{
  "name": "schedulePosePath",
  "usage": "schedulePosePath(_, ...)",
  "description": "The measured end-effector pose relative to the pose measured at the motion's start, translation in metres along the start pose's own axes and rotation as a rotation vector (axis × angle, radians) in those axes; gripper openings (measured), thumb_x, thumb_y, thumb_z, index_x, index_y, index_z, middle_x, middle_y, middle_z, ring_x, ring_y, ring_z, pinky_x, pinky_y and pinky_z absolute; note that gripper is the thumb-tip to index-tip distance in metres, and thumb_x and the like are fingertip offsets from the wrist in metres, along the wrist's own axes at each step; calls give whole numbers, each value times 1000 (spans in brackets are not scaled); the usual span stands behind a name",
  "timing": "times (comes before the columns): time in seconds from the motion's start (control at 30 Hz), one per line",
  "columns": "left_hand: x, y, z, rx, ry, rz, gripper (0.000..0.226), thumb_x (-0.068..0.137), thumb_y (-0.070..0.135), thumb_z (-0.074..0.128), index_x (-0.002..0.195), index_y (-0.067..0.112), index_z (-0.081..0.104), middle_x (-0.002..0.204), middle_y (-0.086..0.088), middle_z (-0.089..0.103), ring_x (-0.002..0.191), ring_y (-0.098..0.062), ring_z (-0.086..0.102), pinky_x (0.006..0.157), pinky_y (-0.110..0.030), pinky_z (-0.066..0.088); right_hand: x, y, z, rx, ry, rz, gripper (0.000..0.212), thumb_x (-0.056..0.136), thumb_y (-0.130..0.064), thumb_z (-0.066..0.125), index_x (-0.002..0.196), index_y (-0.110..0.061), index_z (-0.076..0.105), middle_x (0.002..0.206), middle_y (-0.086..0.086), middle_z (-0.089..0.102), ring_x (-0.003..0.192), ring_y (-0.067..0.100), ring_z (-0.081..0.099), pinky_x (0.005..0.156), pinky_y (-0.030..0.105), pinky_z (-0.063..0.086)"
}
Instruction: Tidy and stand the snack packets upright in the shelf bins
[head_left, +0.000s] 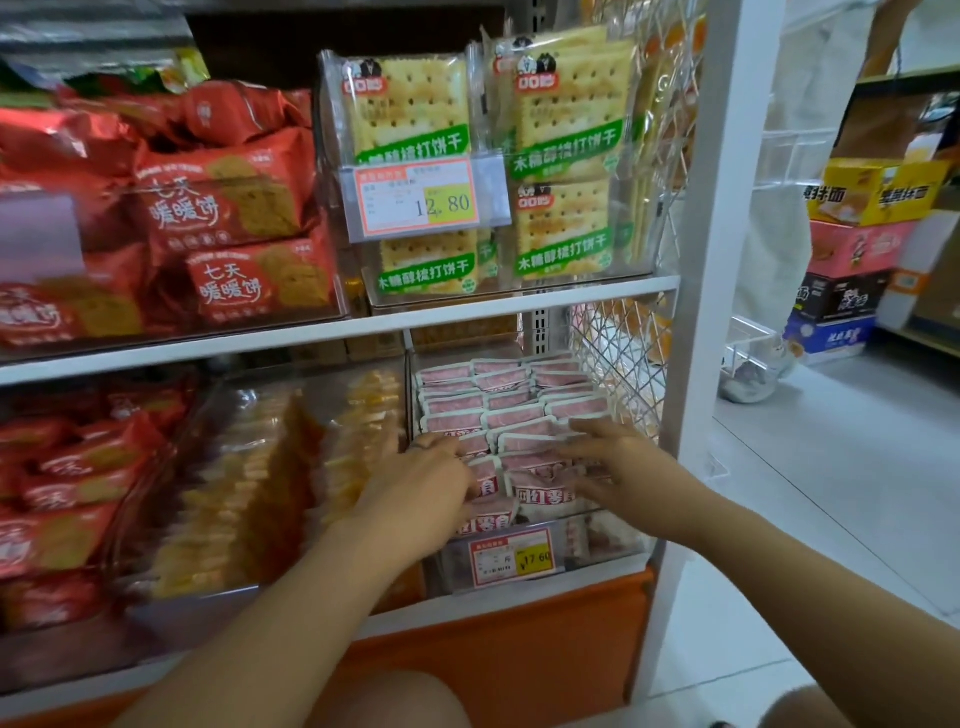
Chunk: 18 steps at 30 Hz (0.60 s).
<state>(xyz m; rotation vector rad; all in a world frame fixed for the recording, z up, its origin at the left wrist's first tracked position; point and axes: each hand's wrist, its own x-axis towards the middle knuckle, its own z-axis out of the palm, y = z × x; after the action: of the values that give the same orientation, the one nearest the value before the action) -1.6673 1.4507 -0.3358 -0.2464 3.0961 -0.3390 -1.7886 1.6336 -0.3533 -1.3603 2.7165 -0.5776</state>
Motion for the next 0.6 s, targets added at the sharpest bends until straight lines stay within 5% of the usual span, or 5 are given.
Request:
schedulePosePath(0.17, 15, 31, -1, -215, 139, 111, 44, 91, 44, 55, 134, 34, 48, 136, 10, 52, 125, -12, 48, 115, -49, -3, 0, 10, -3, -279, -82, 114, 33, 90, -12, 50, 119, -27, 57, 115, 3, 63, 102, 24, 60, 84, 38, 54)
schedulePosePath(0.23, 26, 41, 0, -224, 78, 119, 40, 91, 41, 56, 129, 30, 54, 126, 4, 60, 120, -19, 52, 113, -44, 13, 6, 9, -6, -359, -129, 102, 26, 89, -7, 48, 106, -22, 61, 103, 3, 64, 94, 24, 62, 76, 33, 53)
schedulePosePath(0.33, 39, 44, 6, -243, 16, 95, 36, 91, 39, 57, 124, 24, 61, 115, -5, 65, 108, -26, 55, 91, -34, 37, 15, 9, -12, -434, -92, 32, 29, 87, -2, 48, 103, -22, 62, 99, 4, 64, 92, 25, 62, 71, 31, 51)
schedulePosePath(0.47, 43, 38, 17, -283, -23, 88, 37, 89, 40, 60, 123, 23, 62, 114, -6, 67, 104, -25, 58, 84, -32, 46, 24, 8, -15, -496, -49, -83, 32, 85, 2, 47, 100, -21, 63, 90, 5, 61, 85, 26, 60, 66, 31, 47)
schedulePosePath(0.6, 41, 38, 18, -233, -38, 139, 34, 93, 39, 55, 123, 24, 64, 109, -4, 69, 101, -24, 59, 85, -33, 42, 18, 13, -6, -457, -201, -30, 29, 82, 4, 48, 70, -22, 51, 72, 0, 49, 72, 24, 53, 61, 27, 43)
